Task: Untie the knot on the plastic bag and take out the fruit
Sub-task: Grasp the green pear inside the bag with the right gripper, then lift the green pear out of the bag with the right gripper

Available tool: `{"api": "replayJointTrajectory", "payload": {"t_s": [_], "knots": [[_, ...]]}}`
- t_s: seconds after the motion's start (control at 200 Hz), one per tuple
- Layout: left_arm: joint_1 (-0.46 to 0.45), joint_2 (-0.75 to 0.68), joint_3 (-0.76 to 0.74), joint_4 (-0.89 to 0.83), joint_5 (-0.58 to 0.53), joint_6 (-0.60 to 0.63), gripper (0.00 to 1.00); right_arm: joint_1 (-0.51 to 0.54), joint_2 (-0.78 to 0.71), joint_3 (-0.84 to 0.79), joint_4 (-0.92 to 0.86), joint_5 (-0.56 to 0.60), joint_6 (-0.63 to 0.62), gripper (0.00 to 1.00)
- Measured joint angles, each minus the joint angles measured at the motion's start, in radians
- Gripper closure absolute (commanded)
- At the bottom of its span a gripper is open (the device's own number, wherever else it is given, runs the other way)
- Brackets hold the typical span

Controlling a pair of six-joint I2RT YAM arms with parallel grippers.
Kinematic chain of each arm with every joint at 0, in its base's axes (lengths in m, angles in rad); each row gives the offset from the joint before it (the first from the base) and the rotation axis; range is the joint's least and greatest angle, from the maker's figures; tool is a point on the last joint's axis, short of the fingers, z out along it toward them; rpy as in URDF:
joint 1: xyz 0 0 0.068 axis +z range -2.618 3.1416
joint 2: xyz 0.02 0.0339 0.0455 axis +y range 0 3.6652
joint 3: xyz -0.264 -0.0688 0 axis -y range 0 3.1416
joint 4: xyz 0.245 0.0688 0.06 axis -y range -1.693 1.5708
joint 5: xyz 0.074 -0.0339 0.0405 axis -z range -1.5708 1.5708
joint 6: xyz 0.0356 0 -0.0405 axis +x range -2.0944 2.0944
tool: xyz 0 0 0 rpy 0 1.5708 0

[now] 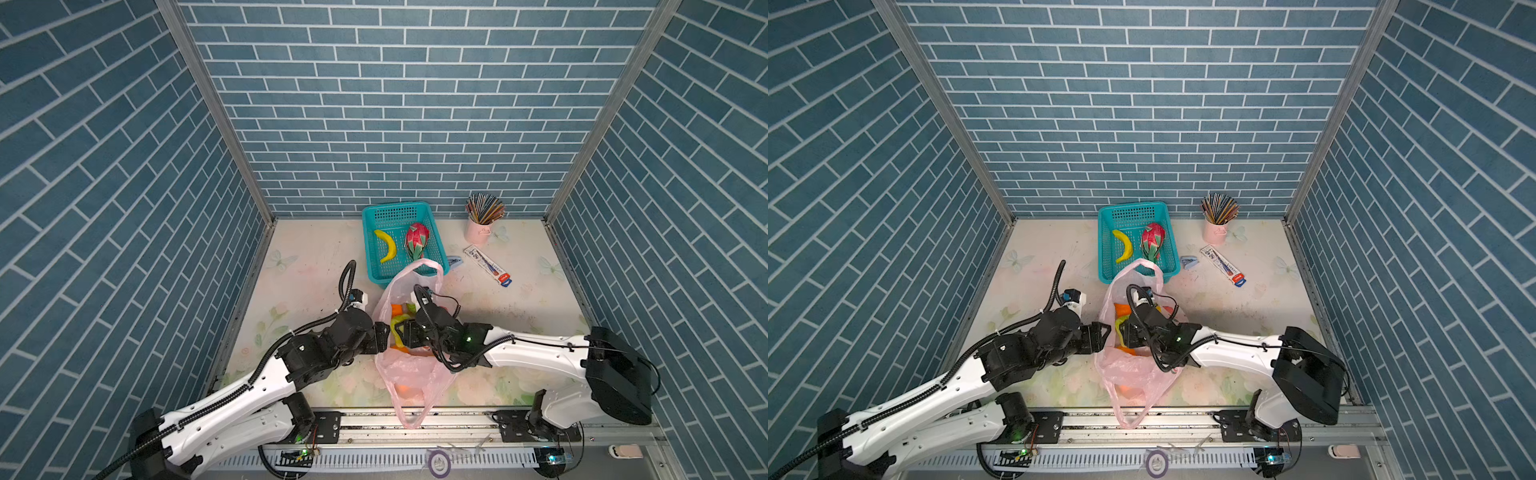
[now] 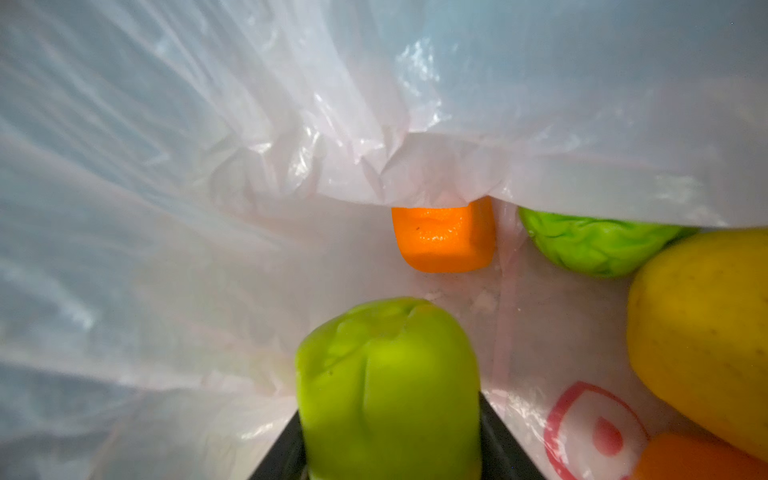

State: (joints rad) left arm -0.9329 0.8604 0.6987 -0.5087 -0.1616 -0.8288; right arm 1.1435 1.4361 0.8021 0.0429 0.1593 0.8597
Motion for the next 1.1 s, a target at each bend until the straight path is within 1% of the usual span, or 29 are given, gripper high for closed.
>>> {"api": "replayJointTrajectory", "payload": {"t_s": [0.325, 0.655, 0.75, 0.94, 1.1], "knots": [[0.0, 0.019, 0.008, 0.006, 0.001, 0.008, 0.27, 0.017, -0.196, -0.08, -0.008, -0.008, -0.032, 0.5], [0.0, 0.019, 0.02, 0.013, 0.0, 0.037, 0.27, 0.026, -0.383, -0.083, -0.037, -0.094, -0.084, 0.53], [0.0, 0.019, 0.031, 0.014, -0.001, 0.052, 0.27, 0.027, -0.417, -0.077, -0.057, -0.111, -0.101, 0.53], [0.0, 0.013, 0.054, 0.046, -0.002, 0.095, 0.27, 0.027, -0.461, -0.037, -0.069, -0.1, -0.136, 0.53], [0.0, -0.047, 0.056, 0.114, 0.001, 0.165, 0.27, 0.019, -0.471, 0.044, -0.059, -0.086, -0.166, 0.53]]}}
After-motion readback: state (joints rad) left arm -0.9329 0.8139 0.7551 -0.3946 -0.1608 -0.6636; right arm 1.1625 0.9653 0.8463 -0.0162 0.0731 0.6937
